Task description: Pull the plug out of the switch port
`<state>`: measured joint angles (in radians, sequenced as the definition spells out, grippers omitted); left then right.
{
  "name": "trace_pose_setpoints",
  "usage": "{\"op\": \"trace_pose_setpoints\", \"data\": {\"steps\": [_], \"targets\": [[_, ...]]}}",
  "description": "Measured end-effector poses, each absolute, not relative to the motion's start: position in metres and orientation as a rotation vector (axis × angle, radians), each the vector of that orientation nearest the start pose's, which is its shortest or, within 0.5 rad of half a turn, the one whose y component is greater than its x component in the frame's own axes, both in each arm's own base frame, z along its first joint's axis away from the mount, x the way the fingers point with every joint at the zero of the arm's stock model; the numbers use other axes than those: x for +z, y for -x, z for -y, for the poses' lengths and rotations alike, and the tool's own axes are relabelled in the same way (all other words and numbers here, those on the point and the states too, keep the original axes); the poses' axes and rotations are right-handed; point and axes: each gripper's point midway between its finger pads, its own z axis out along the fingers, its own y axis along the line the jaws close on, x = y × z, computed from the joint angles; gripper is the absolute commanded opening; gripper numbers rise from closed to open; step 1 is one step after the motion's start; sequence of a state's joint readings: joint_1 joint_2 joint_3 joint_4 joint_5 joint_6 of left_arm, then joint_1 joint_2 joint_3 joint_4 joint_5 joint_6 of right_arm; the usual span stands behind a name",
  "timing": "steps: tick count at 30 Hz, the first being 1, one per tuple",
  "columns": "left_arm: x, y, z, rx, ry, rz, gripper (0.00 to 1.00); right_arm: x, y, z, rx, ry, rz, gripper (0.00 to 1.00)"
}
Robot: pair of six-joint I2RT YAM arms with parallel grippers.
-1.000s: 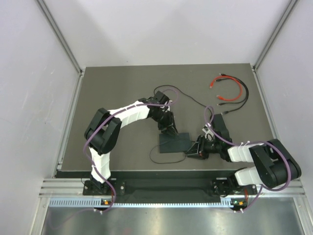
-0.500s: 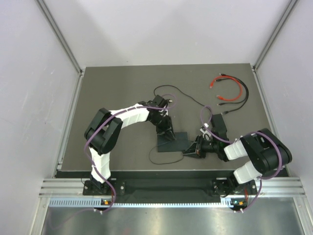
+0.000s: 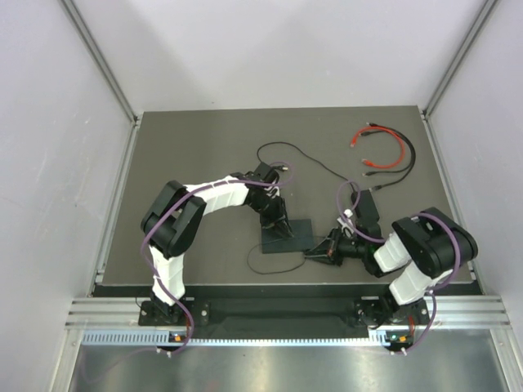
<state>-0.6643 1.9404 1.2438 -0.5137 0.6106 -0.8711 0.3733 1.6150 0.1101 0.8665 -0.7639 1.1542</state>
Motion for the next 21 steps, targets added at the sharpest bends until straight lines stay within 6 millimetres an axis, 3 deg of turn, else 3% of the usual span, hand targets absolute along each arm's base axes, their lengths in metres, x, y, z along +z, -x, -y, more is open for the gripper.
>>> {"op": "trace_pose_setpoints", "data": {"steps": [6,12,21], "targets": [[0.0524,-0.2275,0.3399,-1.113,0.146,-3.107,0.29,0.0196,-0.1672,-0.2252,1.572,-0.494,-2.477,0.15],[0.0518,-0.227,0.3402,-1.119,0.149,-3.106,0.29,0.0221,-0.1651,-0.2263,1.462,-0.394,-2.464,0.23],[0.0519,-0.2264,0.341,-1.133,0.149,-3.105,0.29,0.0183,-0.1695,-0.2304,1.334,-0.349,-2.469,0.24]]}}
